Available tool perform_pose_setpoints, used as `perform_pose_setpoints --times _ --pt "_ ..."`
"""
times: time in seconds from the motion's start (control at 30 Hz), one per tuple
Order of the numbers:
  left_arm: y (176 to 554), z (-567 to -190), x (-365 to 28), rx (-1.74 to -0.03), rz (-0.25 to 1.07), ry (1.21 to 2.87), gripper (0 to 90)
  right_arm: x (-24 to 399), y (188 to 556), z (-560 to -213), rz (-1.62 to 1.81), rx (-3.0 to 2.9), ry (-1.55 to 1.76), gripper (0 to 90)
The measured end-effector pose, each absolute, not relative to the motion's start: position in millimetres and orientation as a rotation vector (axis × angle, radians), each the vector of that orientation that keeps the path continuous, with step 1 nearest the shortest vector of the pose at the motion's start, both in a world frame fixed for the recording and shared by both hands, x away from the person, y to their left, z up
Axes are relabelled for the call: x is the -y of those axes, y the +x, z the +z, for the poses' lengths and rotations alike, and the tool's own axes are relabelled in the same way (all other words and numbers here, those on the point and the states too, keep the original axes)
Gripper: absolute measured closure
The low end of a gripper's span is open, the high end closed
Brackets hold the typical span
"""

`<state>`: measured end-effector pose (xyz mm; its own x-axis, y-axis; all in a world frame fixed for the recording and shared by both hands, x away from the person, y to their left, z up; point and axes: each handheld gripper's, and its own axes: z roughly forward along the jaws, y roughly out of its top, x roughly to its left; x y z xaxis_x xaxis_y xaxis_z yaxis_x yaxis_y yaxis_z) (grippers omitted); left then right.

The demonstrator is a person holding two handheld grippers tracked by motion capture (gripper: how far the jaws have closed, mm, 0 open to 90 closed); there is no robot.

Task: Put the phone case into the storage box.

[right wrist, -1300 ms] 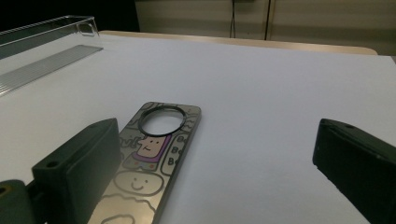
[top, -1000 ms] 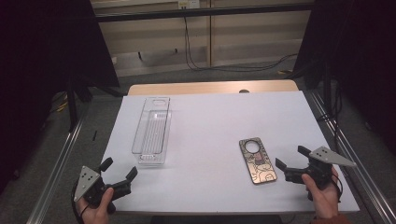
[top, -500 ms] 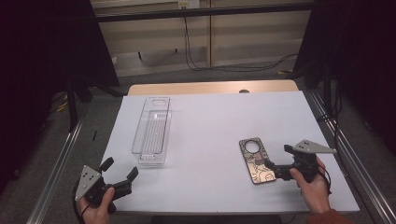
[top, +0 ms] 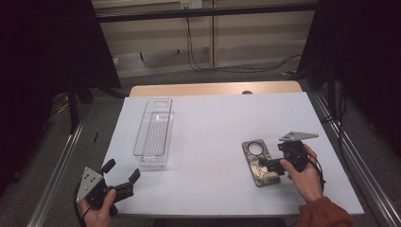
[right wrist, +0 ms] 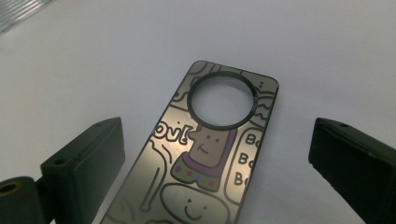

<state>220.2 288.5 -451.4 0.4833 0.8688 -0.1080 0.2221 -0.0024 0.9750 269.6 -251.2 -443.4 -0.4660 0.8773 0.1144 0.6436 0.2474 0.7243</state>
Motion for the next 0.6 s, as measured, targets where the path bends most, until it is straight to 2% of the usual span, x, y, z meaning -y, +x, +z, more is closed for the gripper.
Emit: perform_pose_setpoints --times 0.33,0.6 --pt "221 -451 -289 -0.989 0.668 1.522 2.0 237 295 -436 0.824 -2.39 1.508 4.6" --pt "221 -452 -289 -0.991 0.666 1.519 2.0 227 309 -442 0.662 -2.522 1.528 4.6"
